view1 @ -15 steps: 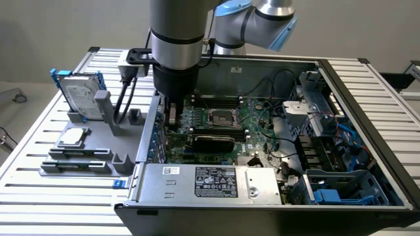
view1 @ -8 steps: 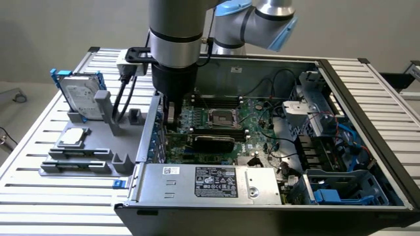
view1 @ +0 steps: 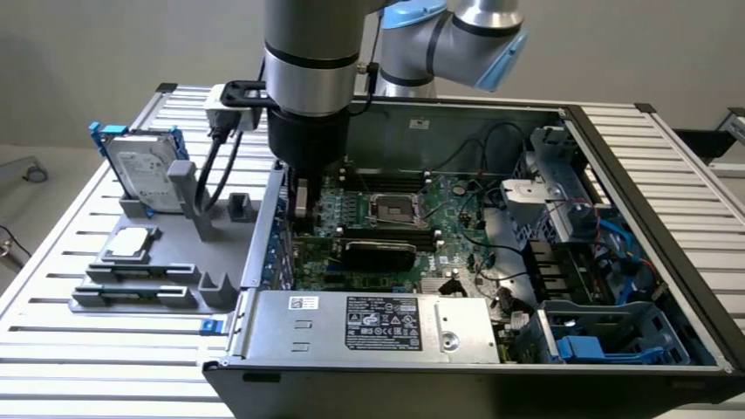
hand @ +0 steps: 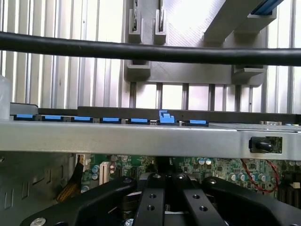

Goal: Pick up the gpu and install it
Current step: 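Press down on the gpu until it lock into place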

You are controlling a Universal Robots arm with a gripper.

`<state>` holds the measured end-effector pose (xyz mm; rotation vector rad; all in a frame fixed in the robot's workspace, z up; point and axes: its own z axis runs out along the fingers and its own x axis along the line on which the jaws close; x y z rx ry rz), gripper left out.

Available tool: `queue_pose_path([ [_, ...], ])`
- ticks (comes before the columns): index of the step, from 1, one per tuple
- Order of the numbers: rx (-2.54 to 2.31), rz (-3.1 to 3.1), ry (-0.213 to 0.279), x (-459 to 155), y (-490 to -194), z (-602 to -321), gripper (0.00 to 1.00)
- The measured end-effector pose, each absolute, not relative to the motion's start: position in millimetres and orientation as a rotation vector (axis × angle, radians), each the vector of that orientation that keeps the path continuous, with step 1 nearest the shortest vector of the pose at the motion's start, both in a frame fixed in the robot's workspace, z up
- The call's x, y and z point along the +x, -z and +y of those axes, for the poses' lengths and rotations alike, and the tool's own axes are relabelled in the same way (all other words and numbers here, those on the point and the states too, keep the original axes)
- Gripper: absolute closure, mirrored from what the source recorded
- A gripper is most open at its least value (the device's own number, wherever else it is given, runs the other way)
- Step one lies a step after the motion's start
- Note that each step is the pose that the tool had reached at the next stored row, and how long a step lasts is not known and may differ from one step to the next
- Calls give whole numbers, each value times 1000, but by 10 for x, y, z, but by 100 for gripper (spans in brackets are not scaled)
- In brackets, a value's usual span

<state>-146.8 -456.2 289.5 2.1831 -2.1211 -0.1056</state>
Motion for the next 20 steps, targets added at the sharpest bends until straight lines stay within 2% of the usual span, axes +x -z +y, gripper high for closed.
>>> queue_pose_path([
  [4,2168,-2110,78,-1470,-2911,-4562,89],
  [20,2132,-2082,19,-1479,-3036,-4560,89],
])
